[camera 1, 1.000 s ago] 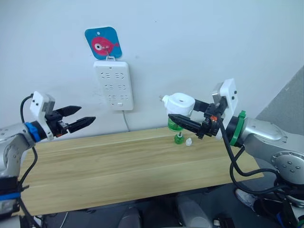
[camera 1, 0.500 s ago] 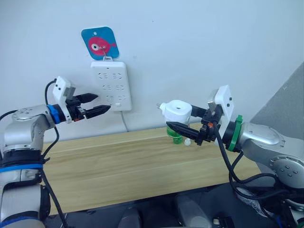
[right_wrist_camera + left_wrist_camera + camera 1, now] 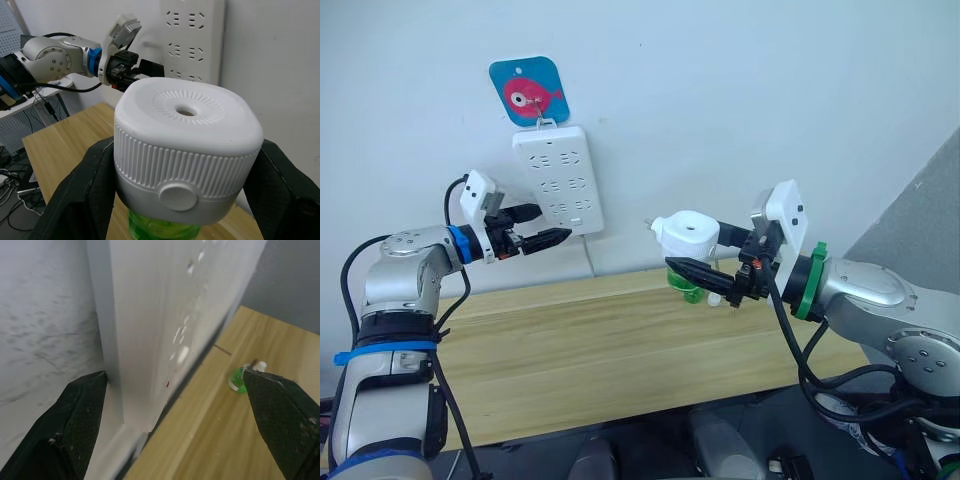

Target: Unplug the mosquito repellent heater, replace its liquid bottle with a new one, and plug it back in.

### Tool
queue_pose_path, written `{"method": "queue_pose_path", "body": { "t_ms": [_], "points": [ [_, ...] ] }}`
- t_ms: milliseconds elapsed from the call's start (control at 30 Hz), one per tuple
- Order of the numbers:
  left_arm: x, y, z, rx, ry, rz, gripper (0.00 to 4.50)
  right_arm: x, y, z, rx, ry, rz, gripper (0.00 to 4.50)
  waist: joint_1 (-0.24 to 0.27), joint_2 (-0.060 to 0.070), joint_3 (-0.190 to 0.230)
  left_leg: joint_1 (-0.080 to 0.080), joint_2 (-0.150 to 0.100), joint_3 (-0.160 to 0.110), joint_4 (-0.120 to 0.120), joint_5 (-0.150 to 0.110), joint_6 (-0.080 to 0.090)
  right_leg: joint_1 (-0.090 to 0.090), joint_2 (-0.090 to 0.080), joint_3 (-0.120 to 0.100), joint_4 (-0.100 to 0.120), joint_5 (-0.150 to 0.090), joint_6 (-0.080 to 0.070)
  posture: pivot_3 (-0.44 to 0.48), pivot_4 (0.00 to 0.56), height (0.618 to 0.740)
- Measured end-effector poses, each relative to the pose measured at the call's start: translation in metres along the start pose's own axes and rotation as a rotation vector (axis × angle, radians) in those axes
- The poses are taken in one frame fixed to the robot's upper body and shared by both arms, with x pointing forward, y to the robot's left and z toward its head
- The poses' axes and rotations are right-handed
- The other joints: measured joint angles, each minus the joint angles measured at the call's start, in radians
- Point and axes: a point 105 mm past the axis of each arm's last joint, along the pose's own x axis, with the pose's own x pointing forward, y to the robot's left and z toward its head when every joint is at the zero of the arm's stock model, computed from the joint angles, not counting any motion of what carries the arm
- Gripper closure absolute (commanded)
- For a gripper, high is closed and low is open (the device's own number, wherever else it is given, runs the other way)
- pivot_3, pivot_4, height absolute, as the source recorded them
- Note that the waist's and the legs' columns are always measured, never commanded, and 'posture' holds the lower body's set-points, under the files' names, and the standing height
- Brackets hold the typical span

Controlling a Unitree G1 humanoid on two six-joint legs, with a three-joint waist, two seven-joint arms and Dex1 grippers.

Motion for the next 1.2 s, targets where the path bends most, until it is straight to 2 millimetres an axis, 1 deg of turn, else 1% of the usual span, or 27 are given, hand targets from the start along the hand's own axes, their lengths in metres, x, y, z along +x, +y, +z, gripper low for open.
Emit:
{"method": "queue_pose_path", "body": {
  "t_ms": [100, 233, 367, 467, 533, 733, 767, 967, 1100, 1200],
  "points": [
    [0.002, -0.002, 0.003, -0.015, 0.003, -0.016, 0.00, 0.000, 0.000, 0.000, 0.002, 0.000, 0.003, 1.36, 0.000, 0.000, 0.000, 0.000, 0.000, 0.000, 0.000, 0.000, 0.000, 0.000, 0.000, 0.000, 0.000, 0.000, 0.000, -0.232, 0.119, 0.736],
    [0.008, -0.008, 0.015, -0.011, -0.024, -0.048, 0.00, 0.000, 0.001, 0.000, 0.003, -0.002, 0.007, 1.36, 0.000, 0.000, 0.000, 0.000, 0.000, 0.000, 0.000, 0.000, 0.000, 0.000, 0.000, 0.000, 0.000, 0.000, 0.000, -0.229, 0.119, 0.736],
    [0.014, -0.012, 0.019, -0.027, -0.042, -0.066, 0.00, 0.001, 0.002, 0.000, 0.005, -0.007, 0.011, 1.36, 0.000, 0.000, 0.000, 0.000, 0.000, 0.000, 0.000, 0.000, 0.000, 0.000, 0.000, 0.000, 0.000, 0.000, 0.000, -0.229, 0.120, 0.736],
    [0.014, -0.013, 0.020, -0.028, -0.045, -0.071, 0.59, 0.002, 0.003, 0.001, 0.010, -0.013, 0.017, 1.36, 0.000, 0.000, 0.000, 0.000, 0.000, 0.000, 0.000, 0.000, 0.000, 0.000, 0.000, 0.000, 0.000, 0.000, 0.000, -0.228, 0.121, 0.736],
    [0.014, -0.013, 0.021, -0.031, -0.046, -0.071, 1.17, 0.003, 0.005, 0.001, 0.016, -0.020, 0.024, 1.36, 0.000, 0.000, 0.000, 0.000, 0.000, 0.000, 0.000, 0.000, 0.000, 0.000, 0.000, 0.000, 0.000, 0.000, 0.000, -0.226, 0.120, 0.736],
    [0.014, -0.014, 0.024, -0.042, -0.049, -0.078, 3.10, 0.006, 0.008, 0.000, 0.025, -0.024, 0.042, 1.36, 0.001, 0.000, 0.000, 0.000, 0.000, -0.001, 0.000, 0.000, 0.000, 0.000, 0.000, 0.000, 0.000, 0.000, 0.000, -0.226, 0.118, 0.736],
    [0.015, -0.015, 0.024, -0.045, -0.049, -0.090, 3.20, 0.008, 0.008, -0.001, 0.026, -0.020, 0.045, 1.36, 0.001, 0.000, 0.000, 0.000, 0.000, 0.000, 0.000, 0.000, 0.000, 0.000, 0.000, 0.000, 0.000, 0.000, 0.000, -0.226, 0.118, 0.736],
    [0.015, -0.018, 0.024, -0.074, -0.049, -0.108, 3.20, 0.032, 0.011, -0.004, 0.014, 0.018, 0.055, 1.36, -0.001, 0.000, 0.000, 0.000, 0.000, -0.001, 0.000, 0.000, 0.000, 0.000, 0.000, -0.001, 0.001, 0.000, 0.000, -0.231, 0.119, 0.736],
    [0.017, -0.020, 0.025, -0.082, -0.050, -0.114, 3.20, 0.056, 0.014, 0.000, 0.014, 0.027, 0.055, 1.36, 0.000, 0.000, 0.000, 0.000, 0.000, -0.002, 0.000, 0.000, 0.000, 0.000, 0.000, -0.002, 0.001, 0.002, -0.003, -0.228, 0.119, 0.736],
    [0.017, -0.021, 0.026, -0.078, -0.047, -0.106, 3.20, 0.075, 0.008, -0.002, 0.036, 0.053, 0.002, 1.36, 0.000, 0.000, 0.000, -0.001, 0.000, -0.003, 0.001, 0.000, 0.000, 0.000, 0.000, -0.002, 0.001, 0.002, -0.004, -0.219, 0.116, 0.736]
  ]
}}
